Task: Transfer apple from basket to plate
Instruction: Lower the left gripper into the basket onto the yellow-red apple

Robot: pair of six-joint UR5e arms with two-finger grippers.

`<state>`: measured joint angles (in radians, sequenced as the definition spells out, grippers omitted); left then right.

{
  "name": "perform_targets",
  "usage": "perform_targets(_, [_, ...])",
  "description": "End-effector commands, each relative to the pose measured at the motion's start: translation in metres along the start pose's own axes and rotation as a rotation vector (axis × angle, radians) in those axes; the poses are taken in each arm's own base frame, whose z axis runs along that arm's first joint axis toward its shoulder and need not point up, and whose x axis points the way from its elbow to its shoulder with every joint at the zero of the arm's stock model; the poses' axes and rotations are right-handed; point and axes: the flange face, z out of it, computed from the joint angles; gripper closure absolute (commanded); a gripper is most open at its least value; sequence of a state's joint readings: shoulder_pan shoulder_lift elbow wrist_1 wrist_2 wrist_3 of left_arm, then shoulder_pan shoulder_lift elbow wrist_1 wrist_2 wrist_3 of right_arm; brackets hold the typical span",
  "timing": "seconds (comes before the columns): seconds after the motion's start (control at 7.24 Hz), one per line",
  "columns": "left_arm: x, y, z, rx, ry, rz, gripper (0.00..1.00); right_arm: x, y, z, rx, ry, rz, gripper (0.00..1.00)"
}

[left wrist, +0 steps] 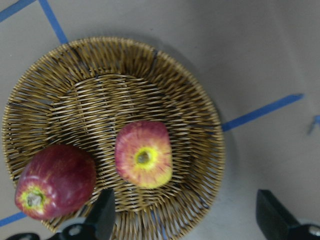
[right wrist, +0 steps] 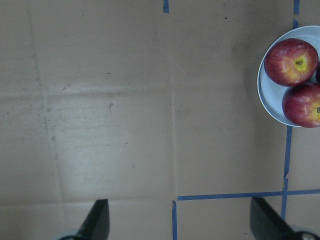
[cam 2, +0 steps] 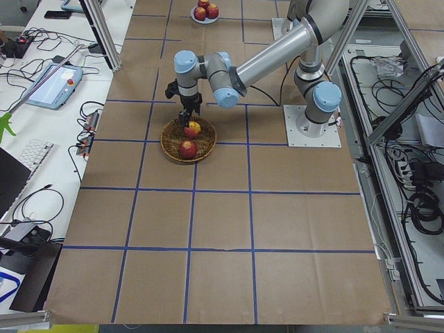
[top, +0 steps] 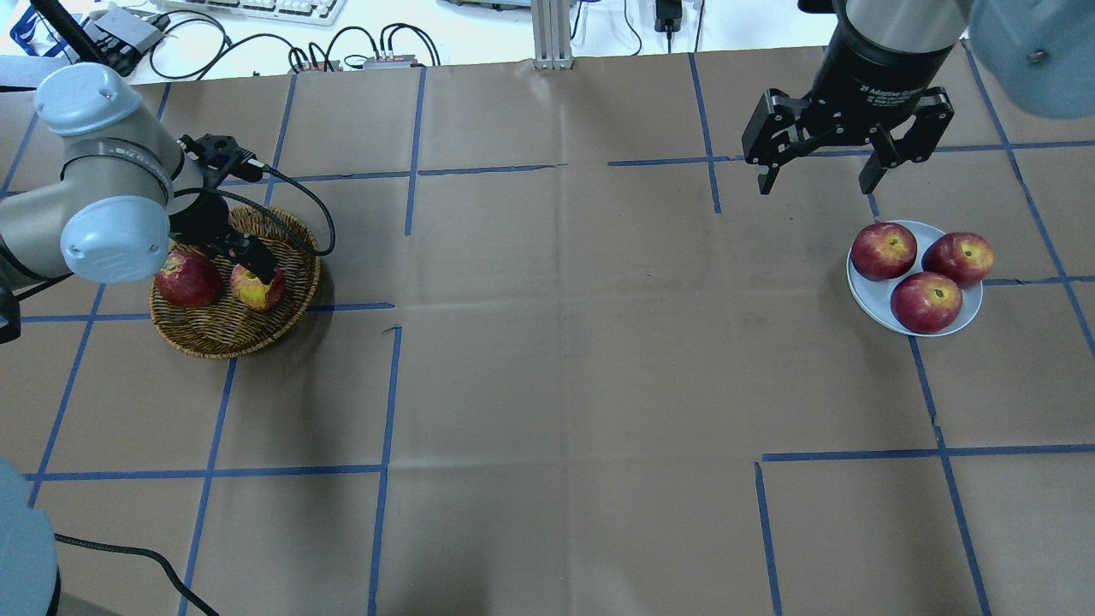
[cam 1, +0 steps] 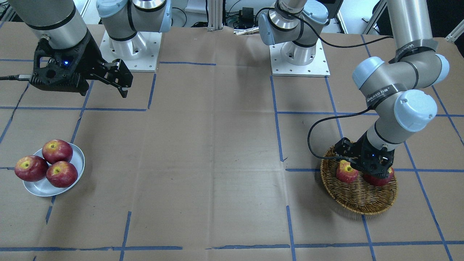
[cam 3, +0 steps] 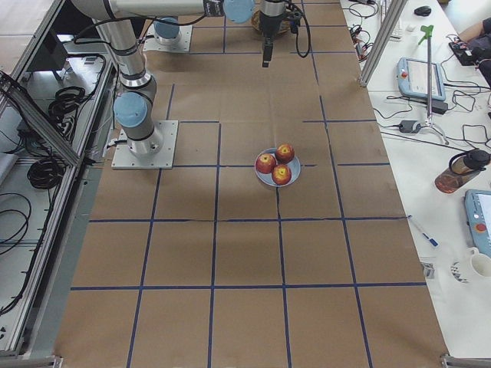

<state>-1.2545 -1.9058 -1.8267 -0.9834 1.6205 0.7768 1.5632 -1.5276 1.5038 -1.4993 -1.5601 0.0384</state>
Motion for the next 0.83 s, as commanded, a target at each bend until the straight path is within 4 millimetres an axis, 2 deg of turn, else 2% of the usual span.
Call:
perform_targets(0.0, [-0.009, 0.000, 0.026, -0.020, 0.021, -0.006, 0.02, 0.000, 0.000, 0.000, 0.000, 0.000, 0.000, 0.00])
perform_targets(0.41, [-0.013, -0.004, 0.054, -0.030, 0.029, -0.010, 0.02, 0.000, 0.000, 0.000, 0.002, 0.000, 0.000, 0.00])
perform_targets(0.55, [-0.009, -0.001, 0.059, -0.039, 0.037, -0.010, 0.09, 0.000, 0.002, -0.003, 0.008, 0.000, 0.000, 0.00])
perform_targets(0.69, [-0.007, 0.000, 0.060, -0.041, 0.040, -0.004, 0.26, -0.001, 0.002, -0.003, 0.006, 0.000, -0.002, 0.00])
